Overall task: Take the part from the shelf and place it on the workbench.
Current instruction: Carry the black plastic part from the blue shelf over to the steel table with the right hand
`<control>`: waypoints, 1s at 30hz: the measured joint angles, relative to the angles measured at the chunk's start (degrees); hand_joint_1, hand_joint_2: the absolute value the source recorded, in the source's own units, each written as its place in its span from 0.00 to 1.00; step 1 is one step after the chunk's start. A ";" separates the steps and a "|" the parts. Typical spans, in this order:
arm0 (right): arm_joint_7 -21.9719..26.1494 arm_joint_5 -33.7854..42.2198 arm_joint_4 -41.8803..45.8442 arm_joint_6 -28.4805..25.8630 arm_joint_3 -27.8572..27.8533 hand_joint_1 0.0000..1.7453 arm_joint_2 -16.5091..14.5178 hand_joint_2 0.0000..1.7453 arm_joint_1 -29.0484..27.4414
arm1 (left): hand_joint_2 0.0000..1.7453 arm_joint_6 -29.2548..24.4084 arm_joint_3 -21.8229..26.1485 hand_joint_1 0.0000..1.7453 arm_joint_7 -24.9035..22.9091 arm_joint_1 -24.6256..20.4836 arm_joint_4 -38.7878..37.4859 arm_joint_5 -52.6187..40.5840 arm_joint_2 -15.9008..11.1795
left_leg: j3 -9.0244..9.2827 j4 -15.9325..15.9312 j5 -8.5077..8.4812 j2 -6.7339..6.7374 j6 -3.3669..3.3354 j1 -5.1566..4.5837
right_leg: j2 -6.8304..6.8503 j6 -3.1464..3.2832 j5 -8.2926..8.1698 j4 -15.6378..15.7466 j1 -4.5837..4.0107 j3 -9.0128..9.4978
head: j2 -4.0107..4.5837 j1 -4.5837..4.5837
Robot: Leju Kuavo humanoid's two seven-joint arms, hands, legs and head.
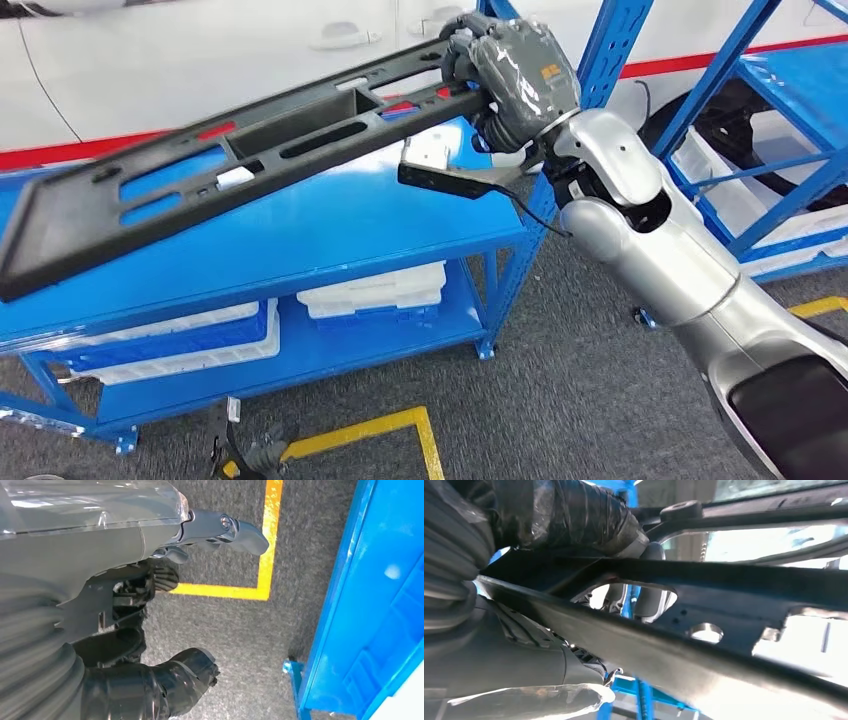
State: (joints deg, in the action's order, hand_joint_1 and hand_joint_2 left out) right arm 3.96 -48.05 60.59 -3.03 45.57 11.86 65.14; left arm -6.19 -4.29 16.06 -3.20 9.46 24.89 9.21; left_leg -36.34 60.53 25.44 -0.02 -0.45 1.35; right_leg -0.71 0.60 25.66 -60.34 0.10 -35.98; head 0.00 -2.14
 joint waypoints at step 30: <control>-1.09 0.63 1.25 0.98 2.19 1.00 0.32 1.00 1.79 | 1.00 -0.66 -0.37 0.00 -0.51 -0.70 0.04 -0.29 0.38 | 1.69 1.63 2.77 -0.45 3.24 1.13 | 1.10 0.09 -2.75 -0.41 0.48 -3.23 | -0.01 -0.08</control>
State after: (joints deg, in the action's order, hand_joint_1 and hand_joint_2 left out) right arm 2.87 -47.42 61.84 -2.05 47.76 12.18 66.94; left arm -6.84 -4.66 15.56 -3.90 9.50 24.60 9.59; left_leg -34.65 62.16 28.21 -0.48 2.79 2.48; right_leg 0.39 0.69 22.92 -60.75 0.57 -39.21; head -0.01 -2.22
